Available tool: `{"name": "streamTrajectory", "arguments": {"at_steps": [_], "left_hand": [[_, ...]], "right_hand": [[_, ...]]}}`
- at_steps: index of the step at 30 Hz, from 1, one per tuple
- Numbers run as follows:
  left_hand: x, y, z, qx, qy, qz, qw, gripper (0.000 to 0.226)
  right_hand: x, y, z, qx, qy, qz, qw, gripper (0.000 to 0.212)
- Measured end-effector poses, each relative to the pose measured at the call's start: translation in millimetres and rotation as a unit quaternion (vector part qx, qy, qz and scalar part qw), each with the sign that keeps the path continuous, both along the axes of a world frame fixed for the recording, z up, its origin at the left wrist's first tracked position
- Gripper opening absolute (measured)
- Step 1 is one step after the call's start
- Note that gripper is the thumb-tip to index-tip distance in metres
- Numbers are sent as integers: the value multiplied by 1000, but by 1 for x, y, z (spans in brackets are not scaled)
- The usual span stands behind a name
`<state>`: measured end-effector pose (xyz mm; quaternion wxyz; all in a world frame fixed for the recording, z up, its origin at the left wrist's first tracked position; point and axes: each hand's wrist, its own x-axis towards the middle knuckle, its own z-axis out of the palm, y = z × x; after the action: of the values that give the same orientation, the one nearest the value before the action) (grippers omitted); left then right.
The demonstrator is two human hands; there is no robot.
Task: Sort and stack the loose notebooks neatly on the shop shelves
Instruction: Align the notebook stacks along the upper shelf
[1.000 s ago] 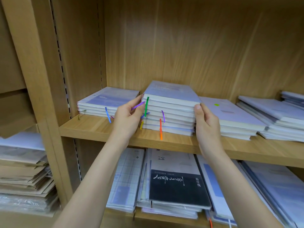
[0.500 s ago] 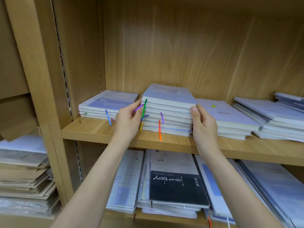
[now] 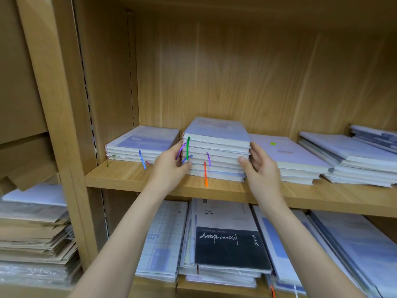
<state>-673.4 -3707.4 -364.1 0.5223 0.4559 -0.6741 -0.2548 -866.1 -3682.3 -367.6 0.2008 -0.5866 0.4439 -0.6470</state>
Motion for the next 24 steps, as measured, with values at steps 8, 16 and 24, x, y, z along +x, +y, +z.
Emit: {"name": "streamTrajectory", "arguments": {"at_steps": [8,16,24], "left_hand": [[-1,1,-2,-30,-47,38,998,49],[-1,0,-2,-26,-30,18,999,51],[-5,-2,4,-5,109,-63,992,50]], "right_hand": [[-2,-1,1,11,-12,-3,1000,50],[-2,0,4,27,-39,5,999,51],[-5,1,3,25,0,13,1000,51]]}}
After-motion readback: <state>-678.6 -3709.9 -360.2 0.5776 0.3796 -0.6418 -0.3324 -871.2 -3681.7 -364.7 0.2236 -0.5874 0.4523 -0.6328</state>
